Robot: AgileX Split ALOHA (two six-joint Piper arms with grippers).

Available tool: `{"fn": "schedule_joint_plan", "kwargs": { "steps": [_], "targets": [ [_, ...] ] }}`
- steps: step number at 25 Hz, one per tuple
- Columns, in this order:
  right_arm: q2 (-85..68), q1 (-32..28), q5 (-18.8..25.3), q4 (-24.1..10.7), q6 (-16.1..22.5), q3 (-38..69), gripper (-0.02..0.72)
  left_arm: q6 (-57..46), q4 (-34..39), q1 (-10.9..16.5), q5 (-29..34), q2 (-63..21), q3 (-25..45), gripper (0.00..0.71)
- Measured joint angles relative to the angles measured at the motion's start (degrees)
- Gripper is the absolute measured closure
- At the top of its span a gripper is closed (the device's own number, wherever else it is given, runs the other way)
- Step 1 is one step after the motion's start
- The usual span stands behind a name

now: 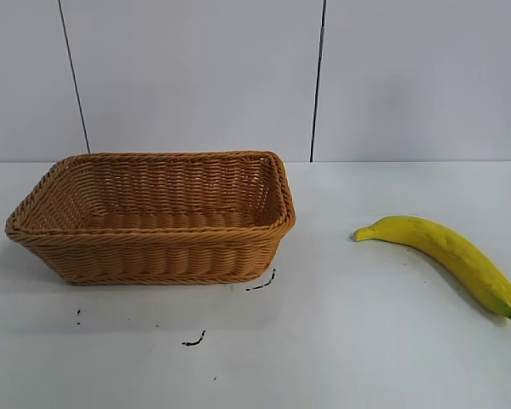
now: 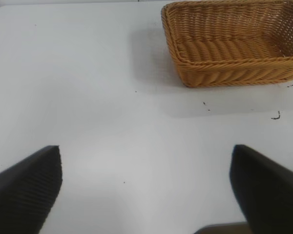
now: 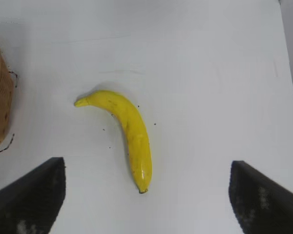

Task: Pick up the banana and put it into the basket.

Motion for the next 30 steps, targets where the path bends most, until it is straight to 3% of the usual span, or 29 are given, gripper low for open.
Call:
{"fn": "schedule_joint_plan", "kwargs": {
  "steps": [4, 8, 12, 16, 23, 30],
  "targets": [
    [5.47, 4.9, 0.81, 0.35, -1.71, -2.45, 0.013, 0.0, 0.0, 0.0, 0.0, 0.0, 0.0, 0.017],
    [9.87, 8.34, 1.54, -1.94, -1.59, -2.58, 0.013, 0.0, 0.0, 0.0, 0.0, 0.0, 0.0, 0.017],
    [12.04, 8.55, 2.04, -5.08, 0.27, -2.58, 0.013, 0.0, 0.05, 0.0, 0.06, 0.0, 0.0, 0.017],
    [12.22, 7.05, 1.59, -6.05, 0.79, -2.62, 0.013, 0.0, 0.05, 0.0, 0.01, 0.0, 0.0, 0.017],
    [12.34, 3.8, 0.23, -5.1, 0.79, -2.65, 0.013, 0.0, 0.05, 0.0, 0.01, 0.0, 0.0, 0.017],
    [16.56, 2.57, -0.11, -1.35, 0.2, -2.7, 0.013, 0.0, 0.05, 0.0, 0.01, 0.0, 0.0, 0.017]
  ]
}}
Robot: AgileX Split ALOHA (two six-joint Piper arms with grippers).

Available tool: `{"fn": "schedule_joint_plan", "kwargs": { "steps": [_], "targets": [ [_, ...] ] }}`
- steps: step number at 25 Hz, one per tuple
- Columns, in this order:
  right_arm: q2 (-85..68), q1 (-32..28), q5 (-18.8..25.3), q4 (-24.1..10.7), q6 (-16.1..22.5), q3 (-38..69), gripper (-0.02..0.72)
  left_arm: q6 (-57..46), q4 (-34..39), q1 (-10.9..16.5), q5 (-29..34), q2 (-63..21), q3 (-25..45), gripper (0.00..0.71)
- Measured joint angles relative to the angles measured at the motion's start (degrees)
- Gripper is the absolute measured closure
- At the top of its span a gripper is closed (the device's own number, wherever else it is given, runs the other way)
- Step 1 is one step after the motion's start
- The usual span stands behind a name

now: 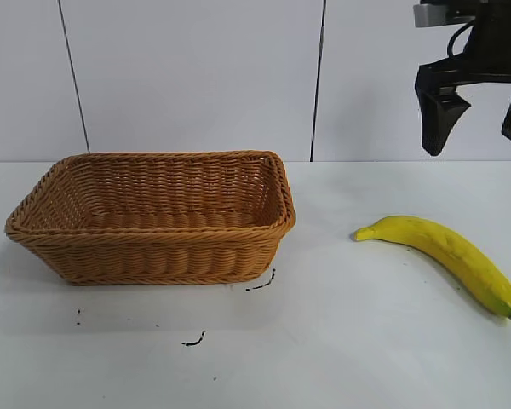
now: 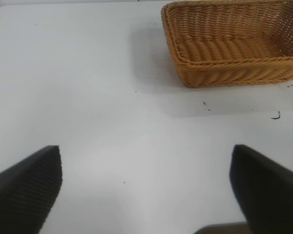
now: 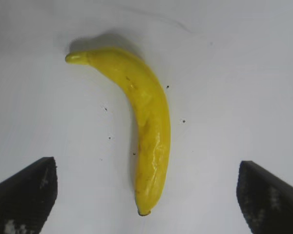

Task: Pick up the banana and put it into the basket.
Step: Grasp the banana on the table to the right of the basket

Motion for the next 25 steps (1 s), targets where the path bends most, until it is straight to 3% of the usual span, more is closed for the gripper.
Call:
{"fn": "schedule_joint_plan", "kwargs": {
  "steps": [3, 11, 17, 25],
  "targets": [
    [3.01, 0.0, -0.15, 1.69, -0.28, 0.0, 0.013, 0.0, 0.0, 0.0, 0.0, 0.0, 0.0, 0.017],
    [10.78, 0.0, -1.51, 1.57, -0.23, -0.02, 0.013, 0.0, 0.0, 0.0, 0.0, 0.0, 0.0, 0.017],
    [14.61, 0.0, -3.98, -1.63, 1.46, -0.02, 0.013, 0.0, 0.0, 0.0, 0.0, 0.0, 0.0, 0.017],
    [15.84, 0.0, -6.18, -2.02, 2.39, -0.07, 0.013, 0.0, 0.0, 0.0, 0.0, 0.0, 0.0, 0.017]
  ]
}}
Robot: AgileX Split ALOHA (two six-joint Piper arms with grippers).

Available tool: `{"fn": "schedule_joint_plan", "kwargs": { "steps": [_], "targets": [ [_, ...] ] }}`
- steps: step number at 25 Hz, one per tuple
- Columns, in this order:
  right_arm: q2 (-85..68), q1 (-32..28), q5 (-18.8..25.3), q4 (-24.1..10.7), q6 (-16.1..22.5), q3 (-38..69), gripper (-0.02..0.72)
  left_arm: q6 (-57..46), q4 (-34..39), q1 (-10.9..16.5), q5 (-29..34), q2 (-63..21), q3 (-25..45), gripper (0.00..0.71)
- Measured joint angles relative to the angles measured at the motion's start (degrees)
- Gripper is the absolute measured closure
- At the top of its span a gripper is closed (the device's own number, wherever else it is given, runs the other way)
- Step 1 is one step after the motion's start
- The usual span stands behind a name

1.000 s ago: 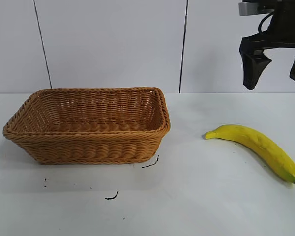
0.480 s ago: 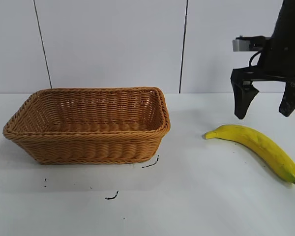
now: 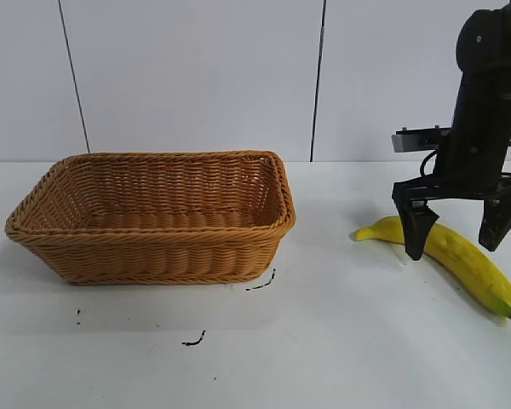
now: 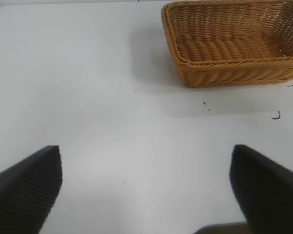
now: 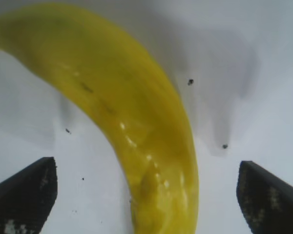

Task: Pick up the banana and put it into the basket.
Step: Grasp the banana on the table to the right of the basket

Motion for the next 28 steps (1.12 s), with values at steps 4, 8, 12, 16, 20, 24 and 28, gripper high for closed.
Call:
{"fn": "schedule_joint_plan", "kwargs": {
  "steps": [4, 8, 12, 16, 20, 24, 28],
  "targets": [
    [0.0, 0.0, 0.0, 0.0, 0.13, 0.0, 0.014, 0.0, 0.0, 0.0, 0.0, 0.0, 0.0, 0.017],
    [0.0, 0.0, 0.0, 0.0, 0.13, 0.0, 0.017, 0.0, 0.0, 0.0, 0.0, 0.0, 0.0, 0.017],
    [0.0, 0.0, 0.56, 0.0, 0.29, 0.0, 0.068, 0.0, 0.0, 0.0, -0.06, 0.0, 0.0, 0.017],
    [0.0, 0.0, 0.83, -0.15, 1.5, 0.0, 0.225, 0.0, 0.0, 0.0, -0.06, 0.0, 0.0, 0.017],
    [0.0, 0.0, 0.95, -0.63, 1.83, 0.0, 0.411, 0.0, 0.0, 0.0, -0.06, 0.0, 0.0, 0.017],
    [0.0, 0.0, 1.23, -0.63, 1.71, 0.0, 0.408, 0.0, 0.0, 0.0, -0.06, 0.0, 0.0, 0.017],
    [-1.48, 0.0, 2.11, -0.63, 1.66, 0.0, 0.408, 0.0, 0.0, 0.0, -0.06, 0.0, 0.0, 0.017]
  ]
}}
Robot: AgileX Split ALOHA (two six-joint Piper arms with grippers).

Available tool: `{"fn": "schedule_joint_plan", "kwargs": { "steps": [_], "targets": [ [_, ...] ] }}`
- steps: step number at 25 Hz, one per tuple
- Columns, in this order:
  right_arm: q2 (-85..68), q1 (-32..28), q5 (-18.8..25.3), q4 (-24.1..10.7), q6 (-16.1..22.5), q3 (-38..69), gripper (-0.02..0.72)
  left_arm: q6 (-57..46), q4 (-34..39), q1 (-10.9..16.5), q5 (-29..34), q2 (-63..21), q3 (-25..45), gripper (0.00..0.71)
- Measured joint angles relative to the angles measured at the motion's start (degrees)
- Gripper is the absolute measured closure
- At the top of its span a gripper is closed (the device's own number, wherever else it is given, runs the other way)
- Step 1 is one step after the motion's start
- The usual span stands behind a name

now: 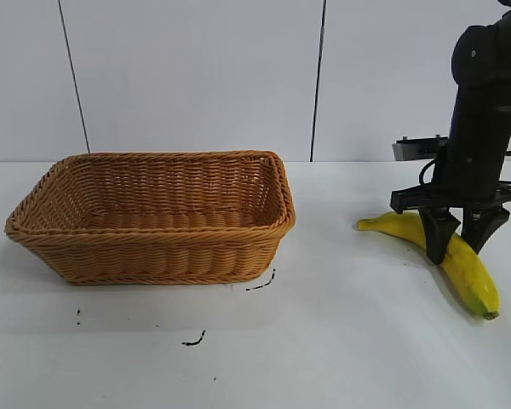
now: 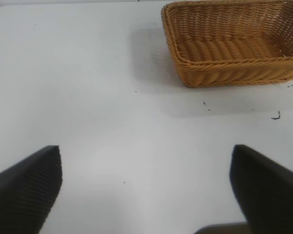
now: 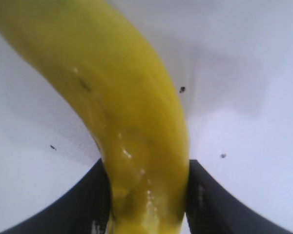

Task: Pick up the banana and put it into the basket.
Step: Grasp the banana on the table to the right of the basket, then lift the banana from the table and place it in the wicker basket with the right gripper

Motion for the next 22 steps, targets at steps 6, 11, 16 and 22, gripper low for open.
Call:
{"fn": "schedule_joint_plan", "kwargs": {
  "steps": [6, 11, 16, 22],
  "targets": [
    [-10.01, 0.27, 3.35, -0.06, 0.0, -1.02, 0.408, 0.0, 0.0, 0.0, 0.05, 0.0, 0.0, 0.017],
    [-15.9, 0.27, 6.44, 0.32, 0.0, -6.55, 0.408, 0.0, 0.0, 0.0, 0.05, 0.0, 0.0, 0.017],
    [-16.62, 1.74, 9.97, 1.5, -0.27, -12.58, 0.408, 0.0, 0.0, 0.0, 0.05, 0.0, 0.0, 0.017],
    [-16.62, 10.24, 10.27, -1.16, -2.3, -16.13, 0.408, 0.0, 0.0, 0.0, 0.05, 0.0, 0.0, 0.017]
  ]
}}
